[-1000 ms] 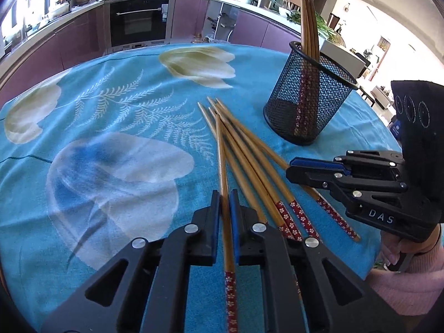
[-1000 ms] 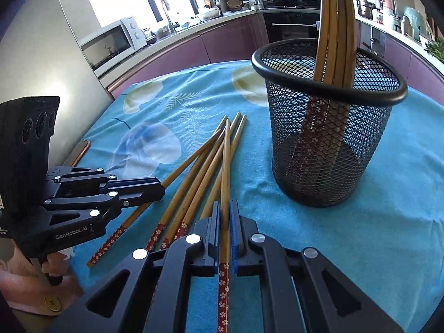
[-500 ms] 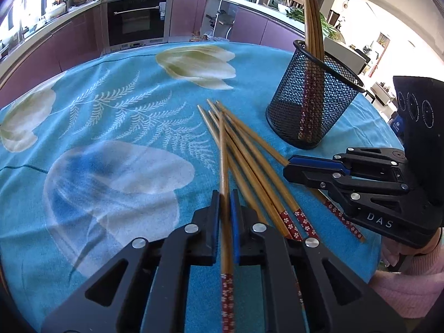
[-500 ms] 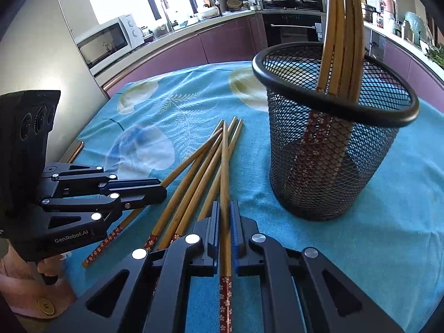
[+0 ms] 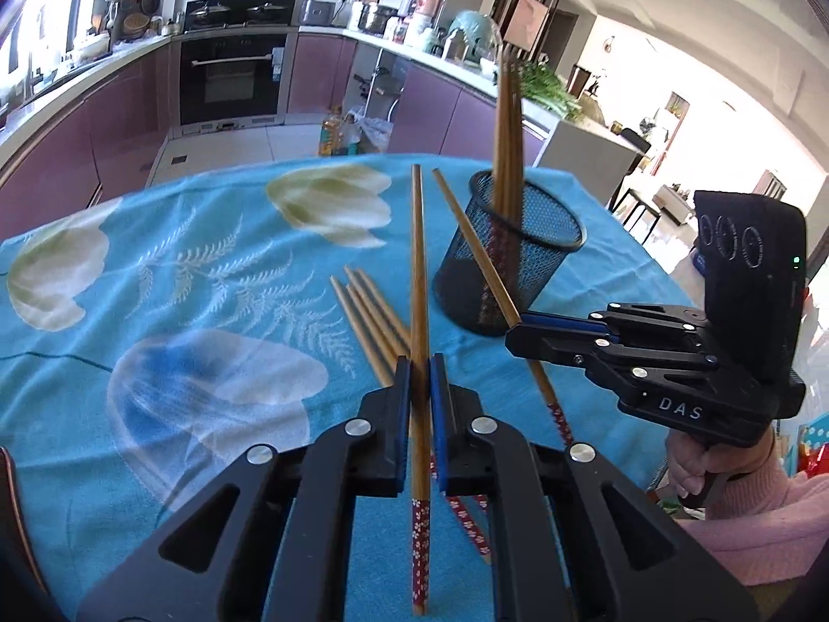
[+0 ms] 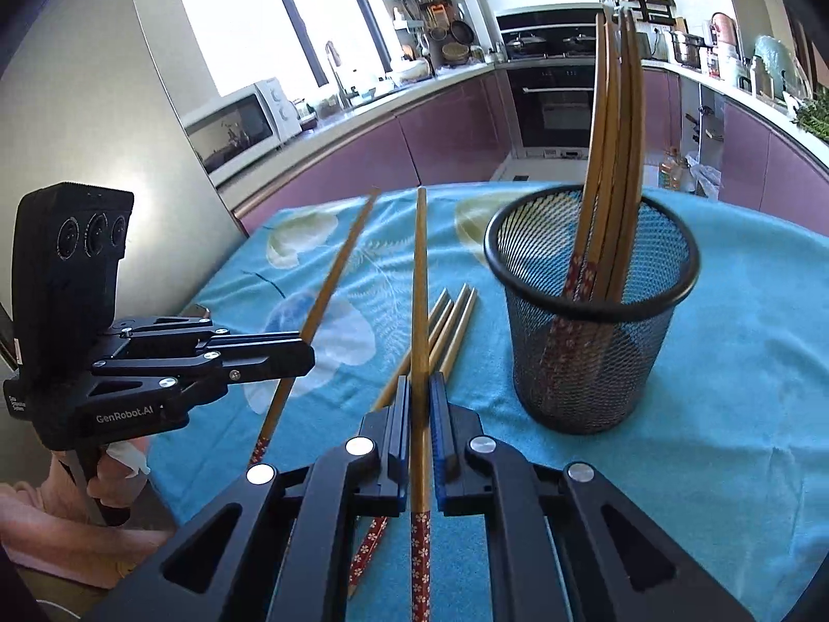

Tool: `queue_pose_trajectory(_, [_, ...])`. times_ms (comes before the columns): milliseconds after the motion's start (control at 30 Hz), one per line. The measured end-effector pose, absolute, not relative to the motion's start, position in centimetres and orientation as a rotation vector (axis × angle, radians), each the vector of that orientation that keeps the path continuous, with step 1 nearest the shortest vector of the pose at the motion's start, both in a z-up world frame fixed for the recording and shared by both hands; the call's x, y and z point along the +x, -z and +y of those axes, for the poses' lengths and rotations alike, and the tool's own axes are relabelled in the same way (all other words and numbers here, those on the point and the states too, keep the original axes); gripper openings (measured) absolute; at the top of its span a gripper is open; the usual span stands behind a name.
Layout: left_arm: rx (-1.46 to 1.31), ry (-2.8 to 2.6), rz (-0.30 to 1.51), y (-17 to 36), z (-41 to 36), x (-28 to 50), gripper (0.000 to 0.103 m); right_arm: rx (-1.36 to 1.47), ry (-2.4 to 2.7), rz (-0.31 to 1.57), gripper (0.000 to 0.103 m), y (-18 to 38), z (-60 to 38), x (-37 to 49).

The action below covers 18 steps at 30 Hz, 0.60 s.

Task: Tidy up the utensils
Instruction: 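Grasp a chopstick with the right gripper and lift it upright, then carry the upright chopstick over the mesh holder and lower it inside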

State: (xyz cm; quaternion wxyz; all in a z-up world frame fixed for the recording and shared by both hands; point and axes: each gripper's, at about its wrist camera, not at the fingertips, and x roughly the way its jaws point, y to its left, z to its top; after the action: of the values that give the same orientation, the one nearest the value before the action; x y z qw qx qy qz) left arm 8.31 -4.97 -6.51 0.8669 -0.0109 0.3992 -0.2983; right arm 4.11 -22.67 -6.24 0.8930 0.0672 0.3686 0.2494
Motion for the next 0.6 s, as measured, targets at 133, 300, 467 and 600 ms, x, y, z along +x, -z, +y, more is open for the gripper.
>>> queue_pose_trajectory(133, [-0.049, 0.664, 0.795, 4.6, -4.6, 7.4, 0.008, 0.161, -0.522, 0.721, 0.006, 5.1, -23.7, 3.6])
queue_pose_trajectory(300, [-0.068, 0.688, 0.755, 3.0, -4.2, 6.8, 0.008, 0.166, -0.513, 0.682, 0.006, 4.3, -24.3, 3.0])
queue_pose_trajectory(467, [-0.092, 0.708, 0.726, 1.9, -3.9, 6.5, 0.008, 0.177, -0.509, 0.654, 0.006, 3.7, -25.1, 2.8])
queue_pose_trajectory(600, [-0.105, 0.726, 0.7, 1.0, -4.0, 6.5, 0.007, 0.191, -0.51, 0.623, 0.006, 2.9, -25.4, 2.7])
